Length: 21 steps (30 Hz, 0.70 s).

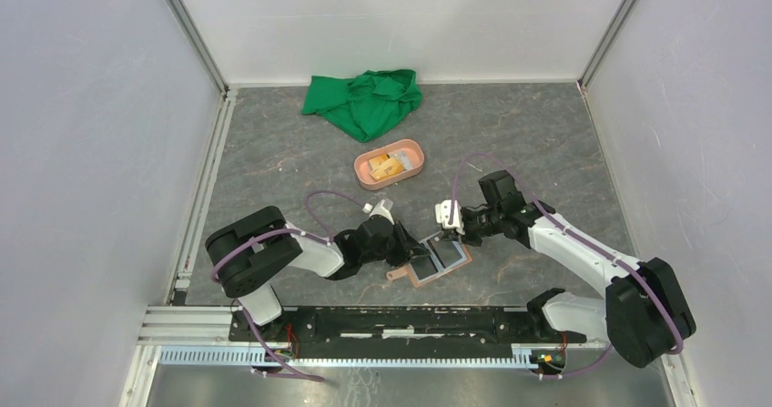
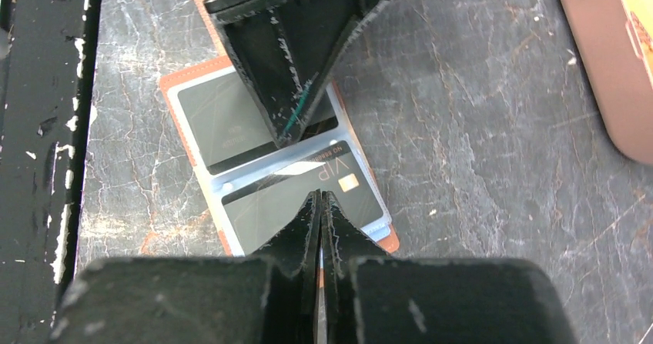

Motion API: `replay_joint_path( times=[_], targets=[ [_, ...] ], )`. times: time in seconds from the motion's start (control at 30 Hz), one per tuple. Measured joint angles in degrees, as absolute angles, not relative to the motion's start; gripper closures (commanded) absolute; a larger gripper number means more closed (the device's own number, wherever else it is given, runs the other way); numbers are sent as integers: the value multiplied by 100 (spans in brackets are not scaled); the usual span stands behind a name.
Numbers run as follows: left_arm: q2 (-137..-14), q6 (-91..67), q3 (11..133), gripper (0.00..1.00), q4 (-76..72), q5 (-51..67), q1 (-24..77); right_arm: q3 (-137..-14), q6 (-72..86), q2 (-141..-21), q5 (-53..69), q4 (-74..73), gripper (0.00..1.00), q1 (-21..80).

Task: Put the credit cards into the card holder
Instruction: Insert the credit card into the card holder.

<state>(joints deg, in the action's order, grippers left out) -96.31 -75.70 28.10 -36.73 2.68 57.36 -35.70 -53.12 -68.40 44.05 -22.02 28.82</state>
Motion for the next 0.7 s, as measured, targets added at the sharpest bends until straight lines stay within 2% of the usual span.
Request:
replay_joint_path(
  times=[0.1,0.33,0.7],
  targets=[
    [-9631,-7548,2845,87,-3568,248,5734,-3570,-5142,-6840,4427,-2193,98,2738],
    [-9714,-7371,3050,93,-3369,200,5734,-3570,-4941,-6842,4458,-2193,98,2637],
    [-9765,-7155,3341,96,-3035,163,5734,-3570,-4834,-6842,4460,-2185,99,2602]
  ],
)
